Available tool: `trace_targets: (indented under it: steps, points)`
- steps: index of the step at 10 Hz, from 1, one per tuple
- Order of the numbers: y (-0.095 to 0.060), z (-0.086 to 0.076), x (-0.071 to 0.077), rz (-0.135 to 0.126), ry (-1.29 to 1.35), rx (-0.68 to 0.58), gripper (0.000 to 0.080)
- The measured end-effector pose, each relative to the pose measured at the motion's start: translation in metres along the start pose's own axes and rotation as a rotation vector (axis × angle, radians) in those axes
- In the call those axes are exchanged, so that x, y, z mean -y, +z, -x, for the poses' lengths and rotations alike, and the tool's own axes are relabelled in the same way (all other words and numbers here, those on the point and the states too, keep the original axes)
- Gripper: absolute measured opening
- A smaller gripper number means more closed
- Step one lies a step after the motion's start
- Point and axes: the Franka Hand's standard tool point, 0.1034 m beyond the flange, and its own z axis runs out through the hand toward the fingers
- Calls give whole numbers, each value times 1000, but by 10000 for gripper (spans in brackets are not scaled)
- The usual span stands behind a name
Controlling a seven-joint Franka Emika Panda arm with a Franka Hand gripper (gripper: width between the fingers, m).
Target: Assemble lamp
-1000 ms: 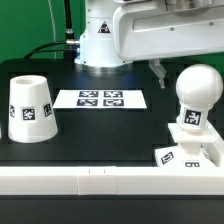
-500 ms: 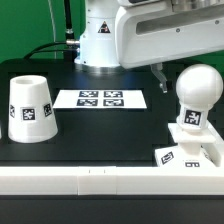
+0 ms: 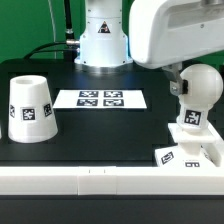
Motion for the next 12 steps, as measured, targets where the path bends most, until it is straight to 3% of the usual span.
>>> trace_targets:
  steps: [5,8,12]
  points:
    - [0,2,-4,4,-284,2,698]
    - [2,-1,-6,76,-621,11,698]
    - [7,1,-6,97,-957,72,698]
